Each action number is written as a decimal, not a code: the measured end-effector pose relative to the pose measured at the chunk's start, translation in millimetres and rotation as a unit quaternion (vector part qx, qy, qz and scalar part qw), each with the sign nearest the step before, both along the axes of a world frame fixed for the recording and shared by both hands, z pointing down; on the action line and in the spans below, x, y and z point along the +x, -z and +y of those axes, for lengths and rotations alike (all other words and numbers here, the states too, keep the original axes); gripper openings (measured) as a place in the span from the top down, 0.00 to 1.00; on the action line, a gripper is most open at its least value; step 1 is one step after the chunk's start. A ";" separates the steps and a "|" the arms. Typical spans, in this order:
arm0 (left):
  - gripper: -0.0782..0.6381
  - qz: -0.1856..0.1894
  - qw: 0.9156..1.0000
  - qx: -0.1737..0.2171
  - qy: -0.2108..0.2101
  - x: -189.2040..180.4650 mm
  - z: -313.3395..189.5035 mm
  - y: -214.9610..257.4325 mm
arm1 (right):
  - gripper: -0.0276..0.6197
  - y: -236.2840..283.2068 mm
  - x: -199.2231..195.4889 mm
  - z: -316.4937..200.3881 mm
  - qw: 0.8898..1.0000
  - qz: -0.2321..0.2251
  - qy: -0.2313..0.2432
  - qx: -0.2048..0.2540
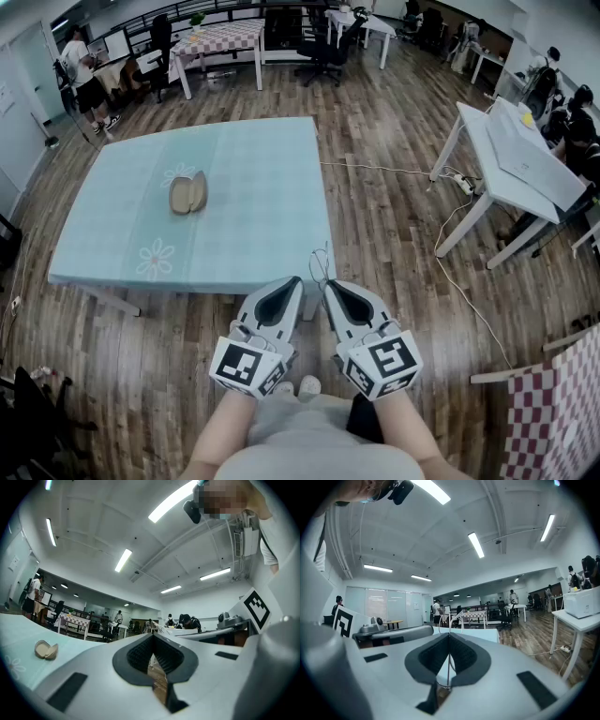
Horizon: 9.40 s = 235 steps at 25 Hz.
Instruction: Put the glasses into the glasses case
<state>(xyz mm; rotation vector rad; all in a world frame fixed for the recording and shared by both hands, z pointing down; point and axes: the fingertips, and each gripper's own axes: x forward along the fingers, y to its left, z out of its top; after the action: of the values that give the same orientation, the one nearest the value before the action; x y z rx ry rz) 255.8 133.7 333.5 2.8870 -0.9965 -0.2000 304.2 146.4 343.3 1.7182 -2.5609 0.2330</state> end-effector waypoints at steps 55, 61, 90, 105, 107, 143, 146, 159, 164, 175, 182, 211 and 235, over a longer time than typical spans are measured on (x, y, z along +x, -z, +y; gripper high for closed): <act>0.88 0.002 0.989 -0.004 0.150 -160.2 -54.7 -6.3 | 0.94 -11.3 -130.6 -48.7 0.991 -0.048 0.122 -0.028; 0.88 0.006 0.989 -0.009 0.144 -183.2 -74.3 -7.4 | 0.94 -12.9 -156.4 -65.4 0.991 -0.043 0.120 -0.035; 0.88 0.006 0.995 -0.034 0.092 -325.7 -184.1 -22.8 | 0.94 -17.6 -307.0 -177.3 0.996 -0.031 0.076 -0.043; 0.88 0.016 0.995 -0.070 0.063 -368.2 -214.6 -43.0 | 0.94 -32.6 -348.0 -208.0 0.996 -0.027 0.041 -0.071; 0.88 0.016 0.995 -0.073 0.059 -371.0 -220.8 -45.4 | 0.94 -32.9 -351.2 -214.4 0.996 -0.029 0.037 -0.071; 0.88 -0.022 0.994 -0.102 0.027 -342.1 -379.7 -80.5 | 0.94 -80.6 -335.6 -382.5 0.992 -0.049 0.020 -0.118; 0.88 -0.027 0.994 -0.103 0.026 -340.9 -395.6 -84.1 | 0.94 -88.9 -333.6 -400.5 0.989 -0.064 0.013 -0.134; 0.88 -0.058 0.989 -0.133 0.025 -326.7 -444.6 -118.1 | 0.94 -134.4 -323.2 -453.0 0.971 -0.121 -0.004 -0.208; 0.88 -0.070 0.985 -0.153 0.022 -322.9 -455.3 -134.0 | 0.94 -152.5 -324.8 -466.4 0.963 -0.131 -0.004 -0.234; 0.88 -0.085 0.978 -0.188 0.024 -321.8 -472.4 -166.1 | 0.94 -200.8 -330.2 -484.4 0.949 -0.136 -0.005 -0.286; 0.88 -0.096 0.974 -0.205 0.026 -323.0 -474.6 -181.5 | 0.94 -227.6 -332.0 -488.3 0.931 -0.157 -0.025 -0.327; 0.88 -0.094 0.970 -0.222 0.044 -334.5 -475.6 -198.0 | 0.78 -250.7 -338.2 -490.3 0.914 -0.184 -0.034 -0.360; 0.88 -0.075 0.980 -0.179 0.038 -322.3 -434.7 -155.0 | 0.95 -180.8 -320.5 -451.8 0.947 -0.154 -0.025 -0.282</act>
<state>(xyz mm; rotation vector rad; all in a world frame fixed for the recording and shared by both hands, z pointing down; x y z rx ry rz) -66.5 -301.0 488.5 2.5675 -1.0422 0.1777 -16.3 -305.4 524.0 1.6066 -2.2902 1.1911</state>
